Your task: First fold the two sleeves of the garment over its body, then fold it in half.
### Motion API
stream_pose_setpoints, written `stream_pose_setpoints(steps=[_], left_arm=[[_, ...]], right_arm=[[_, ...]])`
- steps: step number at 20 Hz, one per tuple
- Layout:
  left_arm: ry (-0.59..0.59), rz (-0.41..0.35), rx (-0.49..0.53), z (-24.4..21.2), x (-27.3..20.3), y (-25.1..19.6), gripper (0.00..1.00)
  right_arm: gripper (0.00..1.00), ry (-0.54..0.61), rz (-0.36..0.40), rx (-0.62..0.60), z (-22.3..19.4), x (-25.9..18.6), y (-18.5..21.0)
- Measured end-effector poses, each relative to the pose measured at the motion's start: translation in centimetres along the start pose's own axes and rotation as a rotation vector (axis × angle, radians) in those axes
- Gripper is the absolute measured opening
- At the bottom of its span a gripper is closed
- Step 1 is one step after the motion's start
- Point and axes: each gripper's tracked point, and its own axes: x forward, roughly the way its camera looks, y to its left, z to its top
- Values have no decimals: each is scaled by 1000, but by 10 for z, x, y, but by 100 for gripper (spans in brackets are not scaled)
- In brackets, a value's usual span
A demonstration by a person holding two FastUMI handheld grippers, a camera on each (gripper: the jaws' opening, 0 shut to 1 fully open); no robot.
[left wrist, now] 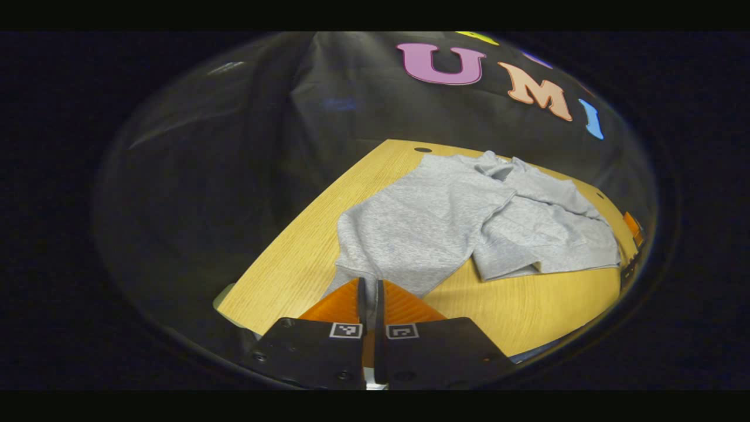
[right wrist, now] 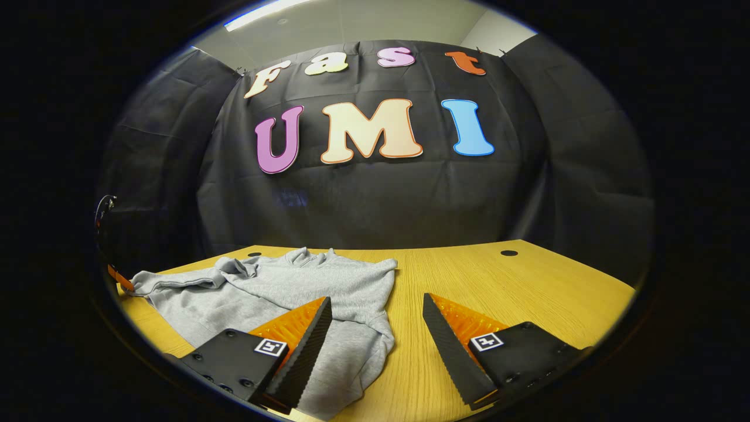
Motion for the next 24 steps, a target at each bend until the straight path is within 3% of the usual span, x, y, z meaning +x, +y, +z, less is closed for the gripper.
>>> stream_pose_setpoints(steps=[4,8,15,16,18,24], left_arm=[[-101,-28,9,31,-11,-17,0],[-204,-115,64,79,-18,-64,0],[-346,-316,162,156,-14,-179,0],[-366,-341,183,168,-12,-197,0],[-395,-404,208,188,-9,-235,0],[-386,-619,240,205,6,-359,0]], right_arm=[[98,-19,5,14,4,-2,0],[97,-53,3,-2,12,-6,1],[98,-105,9,-24,23,-9,0],[93,-108,8,-21,24,-8,0],[97,-106,6,-22,22,-9,0],[97,-110,5,-22,23,-9,-1]])
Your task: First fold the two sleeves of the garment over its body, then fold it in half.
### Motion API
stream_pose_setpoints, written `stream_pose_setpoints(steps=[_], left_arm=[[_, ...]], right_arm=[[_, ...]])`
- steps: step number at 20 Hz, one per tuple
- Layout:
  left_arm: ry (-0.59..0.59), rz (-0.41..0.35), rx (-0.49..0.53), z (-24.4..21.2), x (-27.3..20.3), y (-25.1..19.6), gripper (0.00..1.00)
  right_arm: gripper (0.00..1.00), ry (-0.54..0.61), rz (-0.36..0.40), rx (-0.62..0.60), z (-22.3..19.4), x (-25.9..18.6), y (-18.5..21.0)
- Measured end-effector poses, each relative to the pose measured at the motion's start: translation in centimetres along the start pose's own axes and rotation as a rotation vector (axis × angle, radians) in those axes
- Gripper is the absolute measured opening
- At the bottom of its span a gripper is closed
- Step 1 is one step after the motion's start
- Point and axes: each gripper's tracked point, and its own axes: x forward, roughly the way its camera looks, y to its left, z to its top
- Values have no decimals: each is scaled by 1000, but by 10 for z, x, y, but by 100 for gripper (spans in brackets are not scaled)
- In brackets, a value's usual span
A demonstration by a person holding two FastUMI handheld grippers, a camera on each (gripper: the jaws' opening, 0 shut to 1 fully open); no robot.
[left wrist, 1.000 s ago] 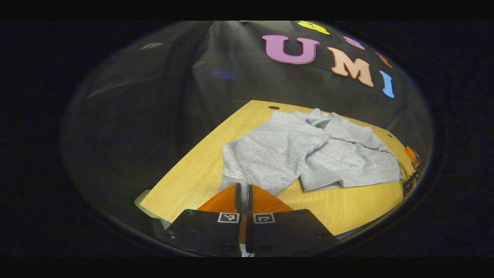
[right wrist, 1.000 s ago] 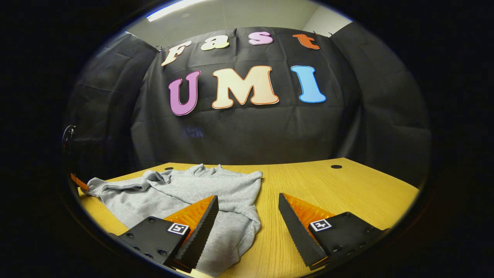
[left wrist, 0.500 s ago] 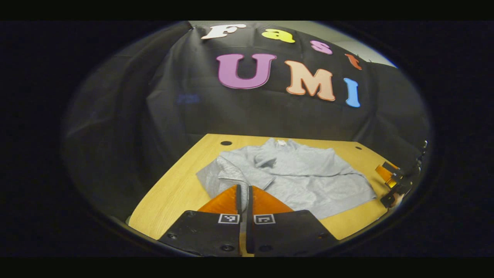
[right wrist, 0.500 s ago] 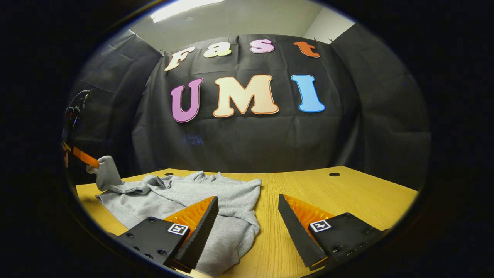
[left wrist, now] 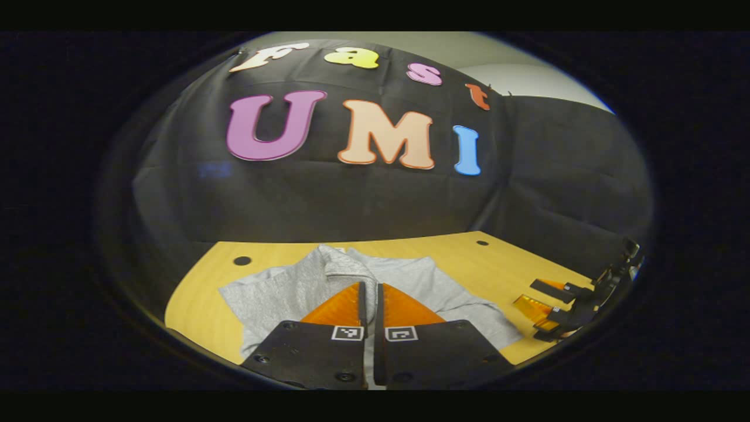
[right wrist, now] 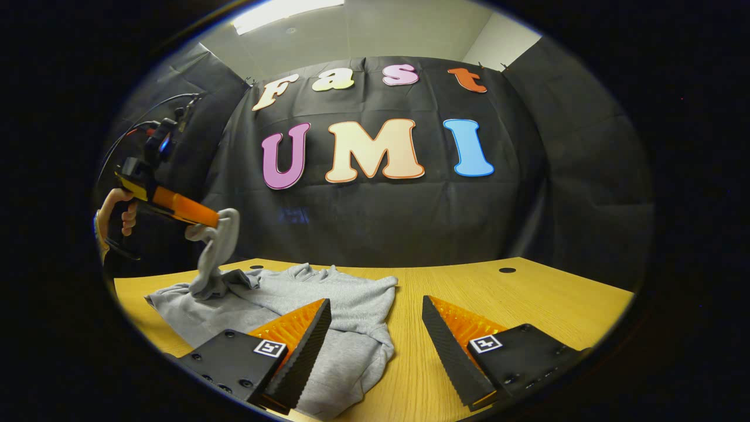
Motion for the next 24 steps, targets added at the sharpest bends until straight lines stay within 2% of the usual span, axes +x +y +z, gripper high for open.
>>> stream_pose_setpoints(steps=[5,11,20,21,23,24], left_arm=[[26,-84,-12,1,77,-44,0],[114,-144,-21,-34,146,-83,0],[247,-131,5,-88,188,-100,1],[248,-144,-9,-90,187,-103,5],[221,-143,-21,-82,183,-101,18],[199,-145,-15,-75,179,-101,32]], right_arm=[[97,-1,0,0,2,0,1],[97,-1,-1,0,0,-1,0],[97,-2,4,0,1,-1,1],[97,-2,3,0,1,-1,1],[97,-2,3,0,1,-1,1],[97,-1,3,0,1,-1,1]])
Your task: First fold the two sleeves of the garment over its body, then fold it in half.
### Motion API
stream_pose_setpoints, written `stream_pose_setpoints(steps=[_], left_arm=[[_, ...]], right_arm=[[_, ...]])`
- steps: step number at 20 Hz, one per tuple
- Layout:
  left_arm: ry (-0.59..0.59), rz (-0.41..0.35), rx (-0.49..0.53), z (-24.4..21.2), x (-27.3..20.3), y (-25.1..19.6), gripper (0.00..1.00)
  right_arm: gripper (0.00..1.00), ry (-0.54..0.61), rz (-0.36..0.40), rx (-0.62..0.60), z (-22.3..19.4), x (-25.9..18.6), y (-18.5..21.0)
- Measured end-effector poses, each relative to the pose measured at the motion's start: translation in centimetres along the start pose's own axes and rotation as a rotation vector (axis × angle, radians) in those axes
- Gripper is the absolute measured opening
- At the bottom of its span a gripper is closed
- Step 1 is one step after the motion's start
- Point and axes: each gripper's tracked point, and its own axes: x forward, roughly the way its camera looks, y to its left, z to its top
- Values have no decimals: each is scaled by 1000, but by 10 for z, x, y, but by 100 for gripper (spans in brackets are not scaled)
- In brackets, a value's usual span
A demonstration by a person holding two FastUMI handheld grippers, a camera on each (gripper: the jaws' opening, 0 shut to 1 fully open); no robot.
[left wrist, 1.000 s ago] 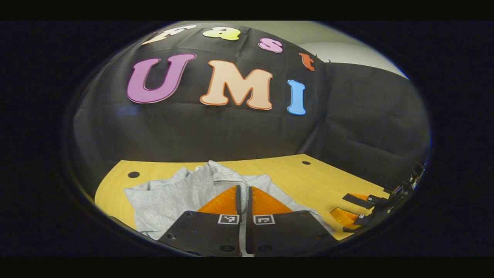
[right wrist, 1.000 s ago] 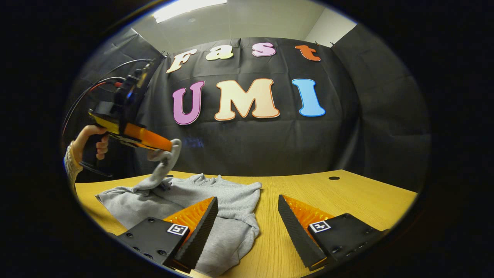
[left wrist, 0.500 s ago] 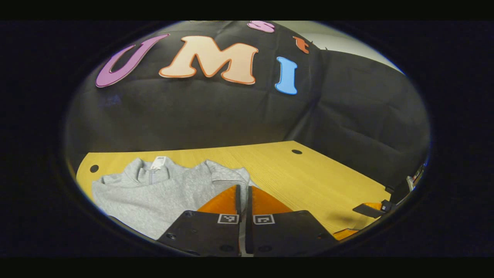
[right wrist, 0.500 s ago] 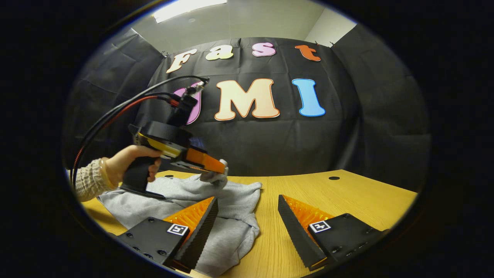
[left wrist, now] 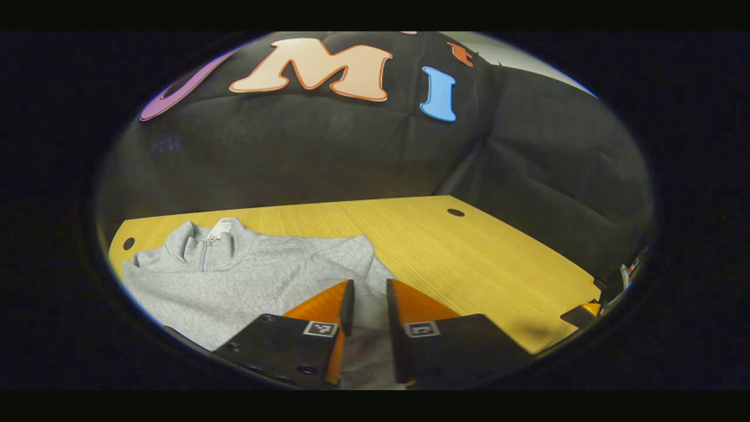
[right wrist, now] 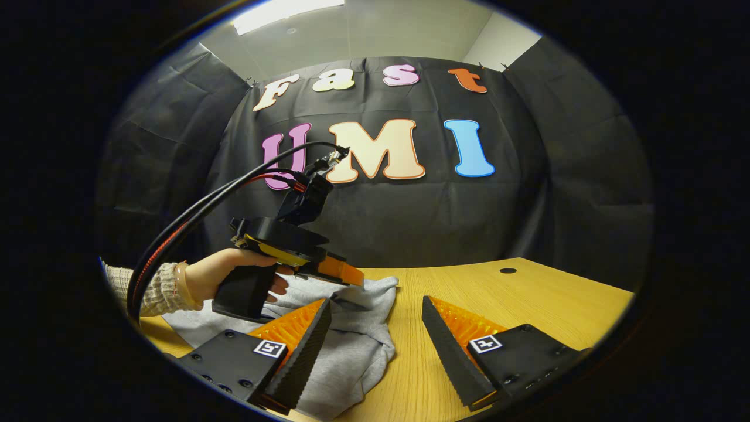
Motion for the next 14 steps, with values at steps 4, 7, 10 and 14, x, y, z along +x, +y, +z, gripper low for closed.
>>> stream_pose_setpoints(steps=[4,7,10,14], left_arm=[[-127,77,54,40,-36,19,92],[-222,118,99,68,-86,36,90],[-269,180,173,73,-144,63,89],[-297,284,246,67,-233,102,94]], right_arm=[[97,0,1,0,1,-1,1],[97,-1,1,-1,2,-1,0],[97,0,0,0,1,-1,0],[97,4,2,0,1,-1,1]])
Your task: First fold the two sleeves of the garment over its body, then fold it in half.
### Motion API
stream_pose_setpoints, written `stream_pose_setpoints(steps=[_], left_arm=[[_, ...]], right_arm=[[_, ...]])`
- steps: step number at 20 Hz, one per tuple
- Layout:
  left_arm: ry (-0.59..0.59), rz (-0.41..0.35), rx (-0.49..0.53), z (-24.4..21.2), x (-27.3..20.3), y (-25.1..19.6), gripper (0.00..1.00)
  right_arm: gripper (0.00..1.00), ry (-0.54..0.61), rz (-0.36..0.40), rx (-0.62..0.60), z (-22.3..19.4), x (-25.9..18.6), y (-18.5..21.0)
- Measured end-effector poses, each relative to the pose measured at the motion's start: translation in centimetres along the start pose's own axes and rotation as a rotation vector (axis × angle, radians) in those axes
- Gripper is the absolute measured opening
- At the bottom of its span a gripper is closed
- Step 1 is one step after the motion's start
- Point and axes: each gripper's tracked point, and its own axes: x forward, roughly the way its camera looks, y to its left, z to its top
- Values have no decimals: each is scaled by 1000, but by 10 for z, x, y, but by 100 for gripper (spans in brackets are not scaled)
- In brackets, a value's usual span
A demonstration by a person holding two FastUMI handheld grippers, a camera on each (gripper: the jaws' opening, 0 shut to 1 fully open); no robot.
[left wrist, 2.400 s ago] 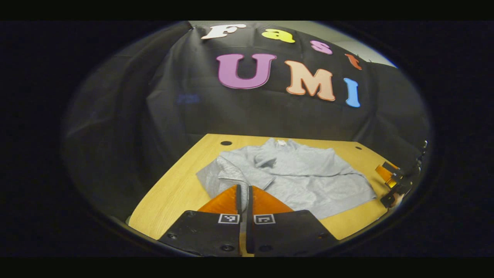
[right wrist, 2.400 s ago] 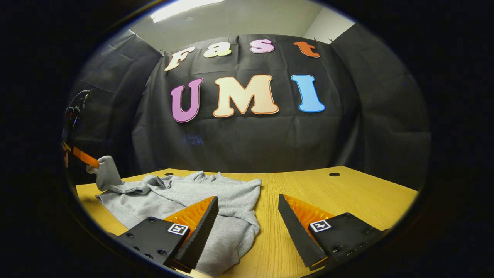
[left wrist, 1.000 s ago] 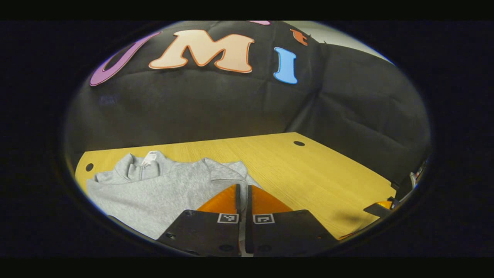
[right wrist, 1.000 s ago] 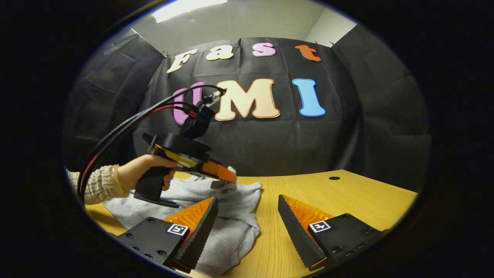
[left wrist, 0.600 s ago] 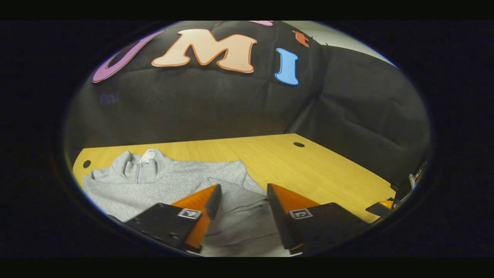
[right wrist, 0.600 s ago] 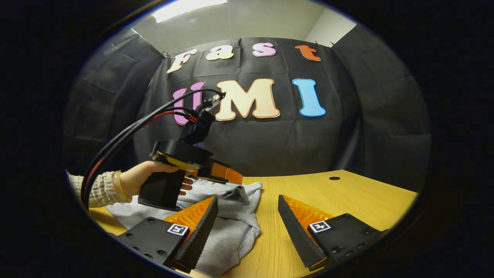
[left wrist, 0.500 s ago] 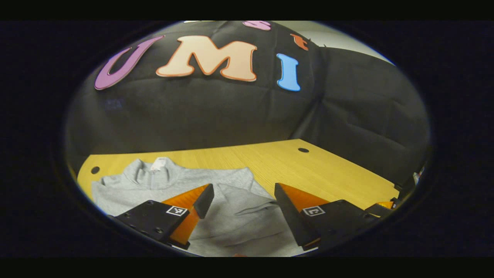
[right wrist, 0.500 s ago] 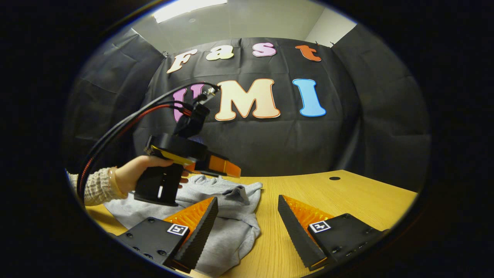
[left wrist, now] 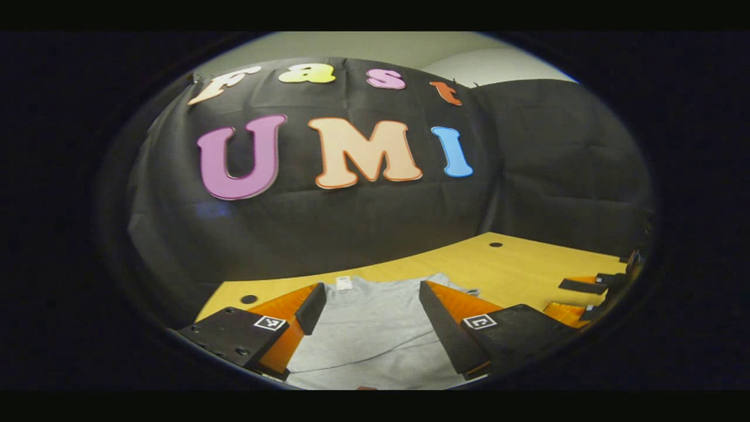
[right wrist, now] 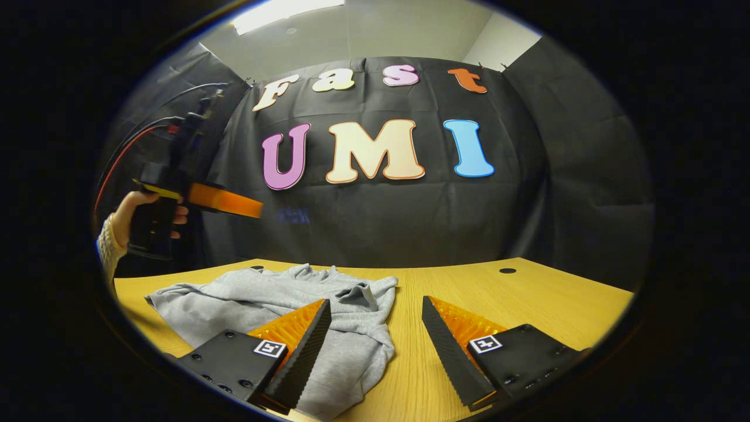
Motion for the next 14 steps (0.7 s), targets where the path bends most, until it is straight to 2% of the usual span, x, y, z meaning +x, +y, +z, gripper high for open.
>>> stream_pose_setpoints(steps=[4,5,6,10,14], left_arm=[[79,68,65,-39,-66,39,93],[98,71,67,-48,-77,41,97],[123,69,63,-59,-91,41,93],[253,54,2,-112,-129,42,92],[405,51,-46,-167,-148,43,92]], right_arm=[[97,63,15,13,-9,5,-1],[97,88,24,22,-11,5,0],[97,113,31,24,-15,5,0],[97,199,70,-56,-21,-6,13],[97,308,106,-116,-36,-29,28]])
